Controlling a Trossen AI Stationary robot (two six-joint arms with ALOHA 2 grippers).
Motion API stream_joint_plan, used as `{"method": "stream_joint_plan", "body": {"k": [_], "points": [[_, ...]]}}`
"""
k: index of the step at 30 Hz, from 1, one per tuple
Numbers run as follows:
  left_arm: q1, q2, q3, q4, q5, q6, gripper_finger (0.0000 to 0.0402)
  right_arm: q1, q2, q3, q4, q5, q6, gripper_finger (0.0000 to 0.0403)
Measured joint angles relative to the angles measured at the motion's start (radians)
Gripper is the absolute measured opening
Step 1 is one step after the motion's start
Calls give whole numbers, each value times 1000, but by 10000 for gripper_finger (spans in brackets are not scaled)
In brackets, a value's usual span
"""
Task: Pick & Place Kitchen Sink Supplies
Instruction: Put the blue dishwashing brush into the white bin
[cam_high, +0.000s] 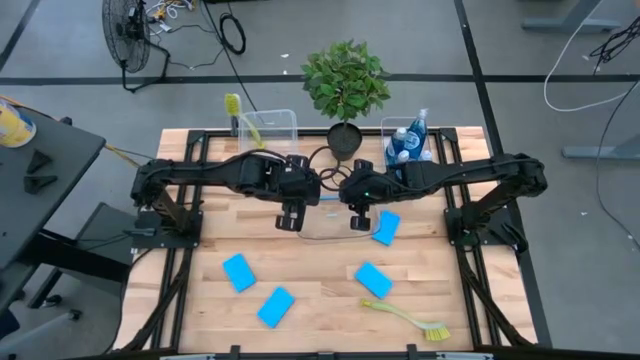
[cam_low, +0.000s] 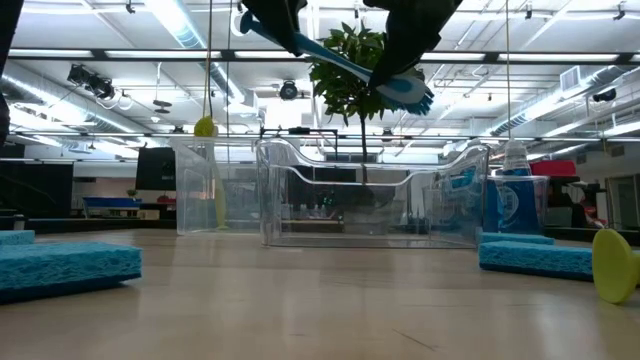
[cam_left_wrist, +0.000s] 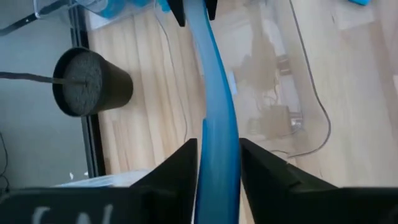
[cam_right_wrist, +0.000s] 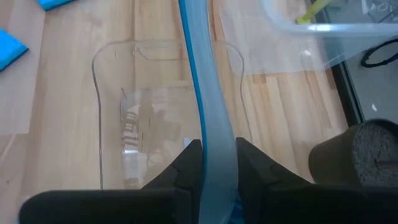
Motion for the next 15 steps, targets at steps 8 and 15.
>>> {"method": "stream_joint_plan", "body": {"k": [8,15], "points": [[1,0,0,-4,48,0,82,0,0,0,14,-2,-8,68],[1,0,0,-5,48,2,82,0,0,0,15,-1,-5,81]]}}
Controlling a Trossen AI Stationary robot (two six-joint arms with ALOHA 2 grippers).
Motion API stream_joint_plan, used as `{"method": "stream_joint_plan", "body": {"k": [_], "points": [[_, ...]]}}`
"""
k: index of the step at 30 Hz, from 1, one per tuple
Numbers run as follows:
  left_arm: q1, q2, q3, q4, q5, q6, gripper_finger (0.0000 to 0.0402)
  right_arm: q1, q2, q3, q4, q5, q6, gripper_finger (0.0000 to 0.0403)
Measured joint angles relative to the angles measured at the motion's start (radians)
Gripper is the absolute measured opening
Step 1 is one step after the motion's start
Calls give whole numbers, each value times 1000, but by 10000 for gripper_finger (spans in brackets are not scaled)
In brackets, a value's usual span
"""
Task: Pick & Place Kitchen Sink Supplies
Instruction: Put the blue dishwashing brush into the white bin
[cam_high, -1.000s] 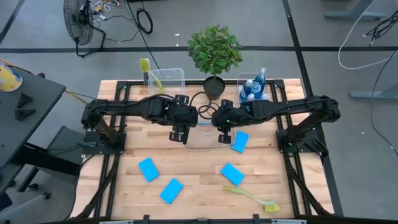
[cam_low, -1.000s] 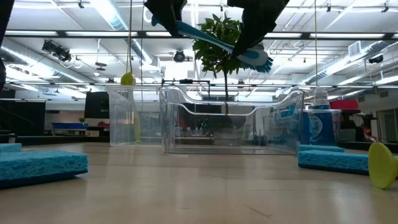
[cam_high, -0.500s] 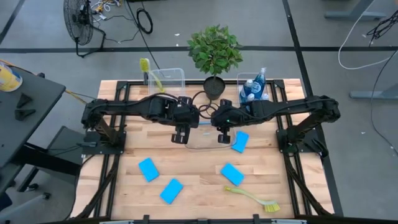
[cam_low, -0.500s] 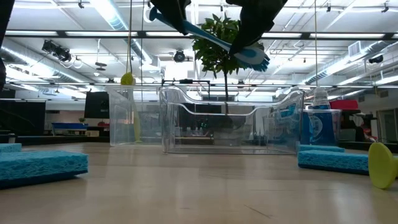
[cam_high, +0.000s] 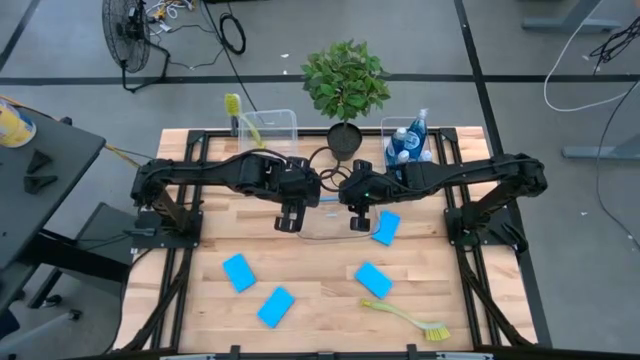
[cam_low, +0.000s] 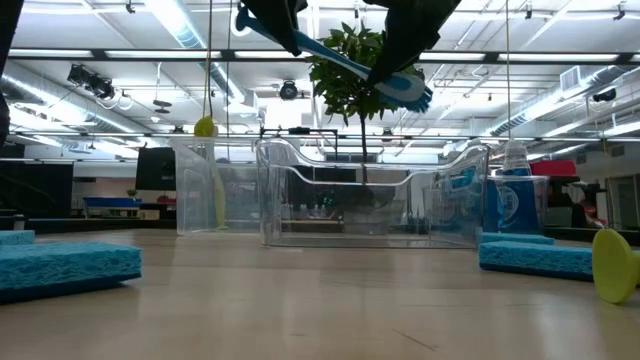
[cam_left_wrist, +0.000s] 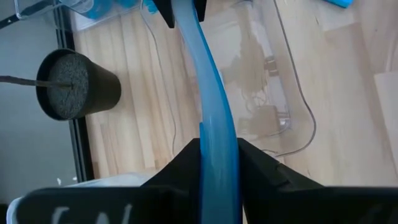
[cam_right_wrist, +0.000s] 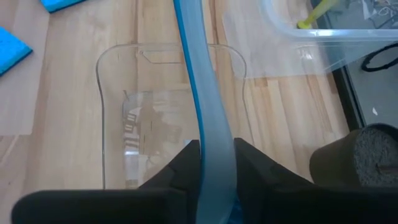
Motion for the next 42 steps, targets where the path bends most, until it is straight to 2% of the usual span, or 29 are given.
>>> {"method": "stream_joint_plan", "body": {"k": [10,14,20,30,38,42], "points": [[-3,-28,1,-29,-9,0,81,4,-37,0,14,3,-3,121],[-3,-48,1,-93,-17,-1,81,4,-104,0,17,4,-2,130],[-2,-99,1,-210,-89,-38,81,4,-231,0,23,16,70,130],[57,-189,1,-359,-308,-299,83,4,-375,0,36,117,101,118],[163,-203,1,-344,-408,-389,81,4,-383,0,67,124,101,105],[241,-199,0,-298,-425,-502,85,4,-379,0,66,123,101,101]]}}
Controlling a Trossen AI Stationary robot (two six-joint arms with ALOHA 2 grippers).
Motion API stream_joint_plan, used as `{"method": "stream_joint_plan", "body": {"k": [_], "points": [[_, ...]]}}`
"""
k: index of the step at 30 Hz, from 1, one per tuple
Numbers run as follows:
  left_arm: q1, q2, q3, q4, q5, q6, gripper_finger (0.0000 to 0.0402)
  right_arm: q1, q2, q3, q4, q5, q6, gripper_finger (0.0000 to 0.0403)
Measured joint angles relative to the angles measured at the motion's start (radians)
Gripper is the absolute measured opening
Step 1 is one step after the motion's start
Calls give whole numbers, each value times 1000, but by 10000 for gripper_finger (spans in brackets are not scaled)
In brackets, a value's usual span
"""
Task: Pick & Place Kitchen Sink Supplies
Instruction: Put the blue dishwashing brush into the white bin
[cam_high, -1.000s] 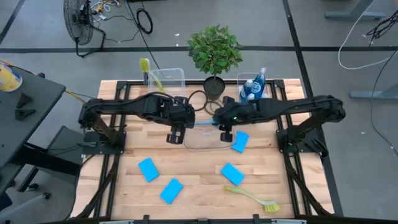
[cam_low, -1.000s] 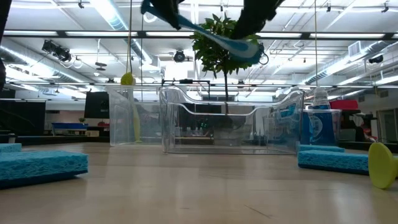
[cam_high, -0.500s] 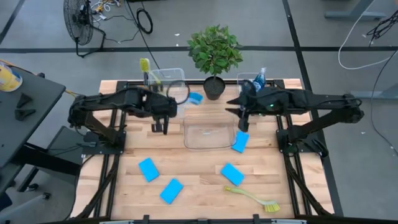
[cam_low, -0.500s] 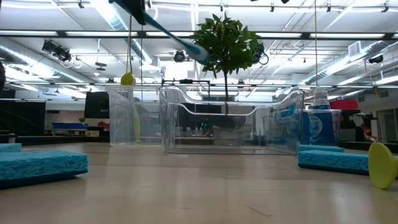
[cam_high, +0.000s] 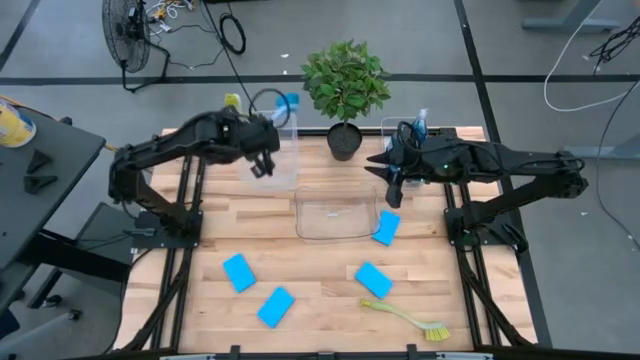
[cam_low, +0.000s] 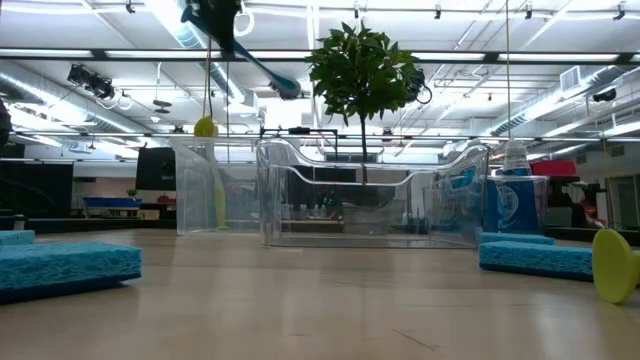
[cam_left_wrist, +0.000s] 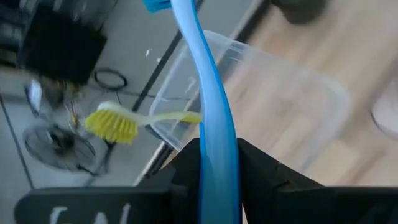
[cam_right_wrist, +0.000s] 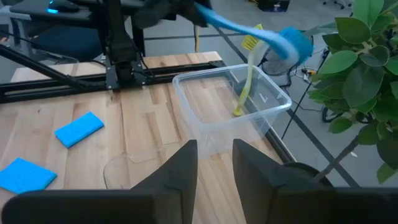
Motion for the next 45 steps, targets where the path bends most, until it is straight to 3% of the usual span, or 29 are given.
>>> {"method": "stream_joint_plan", "body": {"k": [6,17,27,36,45], "points": [[97,0,0,96,-46,-120,81,0,0,0,3,0,0,98],[215,7,-14,388,-21,-123,81,0,0,0,3,0,0,98],[242,9,-277,537,-21,-153,83,1,0,0,5,-1,26,98],[271,8,-439,758,-19,-172,94,1,0,0,7,-1,27,98],[307,8,-597,860,77,-208,87,0,0,0,8,0,27,98]]}}
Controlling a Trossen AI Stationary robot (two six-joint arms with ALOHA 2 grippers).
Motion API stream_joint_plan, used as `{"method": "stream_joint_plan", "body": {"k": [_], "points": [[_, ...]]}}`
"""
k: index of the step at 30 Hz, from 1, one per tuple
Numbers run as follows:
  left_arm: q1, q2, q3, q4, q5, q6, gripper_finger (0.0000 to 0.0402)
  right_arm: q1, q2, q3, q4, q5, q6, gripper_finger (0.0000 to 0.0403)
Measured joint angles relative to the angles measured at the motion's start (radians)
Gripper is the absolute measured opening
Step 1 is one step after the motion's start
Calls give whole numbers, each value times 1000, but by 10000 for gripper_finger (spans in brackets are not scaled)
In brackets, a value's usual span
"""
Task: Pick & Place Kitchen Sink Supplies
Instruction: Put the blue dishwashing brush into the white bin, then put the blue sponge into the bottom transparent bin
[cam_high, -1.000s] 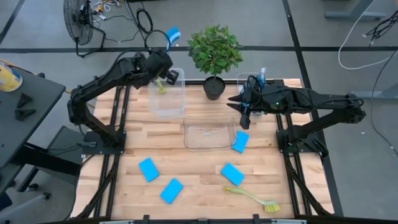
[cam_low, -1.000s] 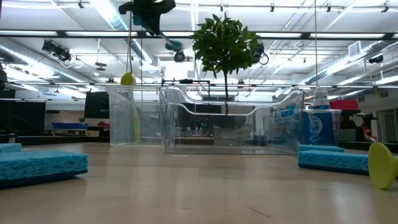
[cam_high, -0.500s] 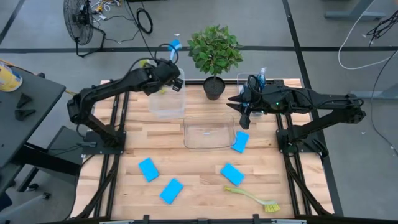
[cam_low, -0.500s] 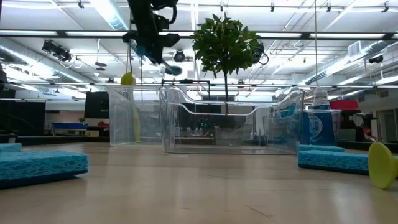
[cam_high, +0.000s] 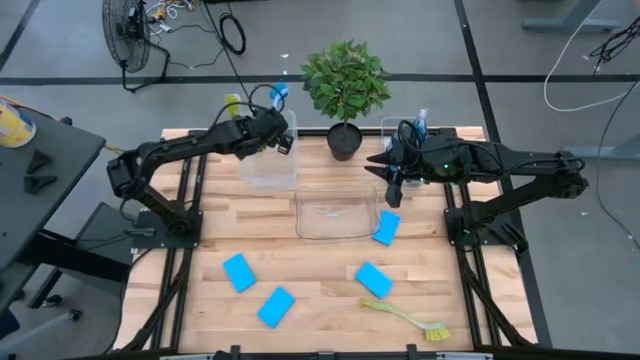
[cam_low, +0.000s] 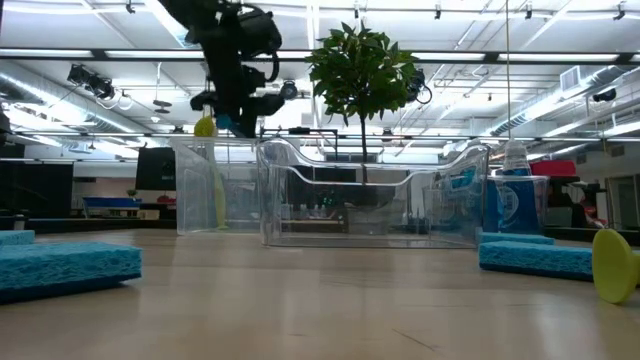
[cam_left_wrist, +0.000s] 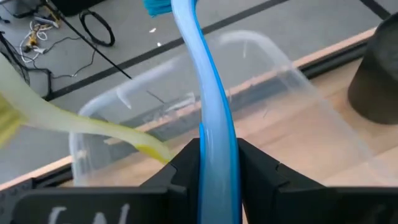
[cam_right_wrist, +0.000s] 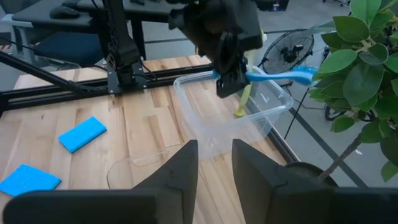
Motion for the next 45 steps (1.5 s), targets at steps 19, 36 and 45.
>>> {"method": "stream_joint_plan", "body": {"k": [19,36,45], "points": [[29,0,-89,69,146,55,116,0,0,0,3,2,-1,98],[21,-4,-58,37,171,89,251,0,0,0,3,-16,29,98],[-57,-53,146,-99,190,262,252,0,0,0,-1,-18,26,98]]}}
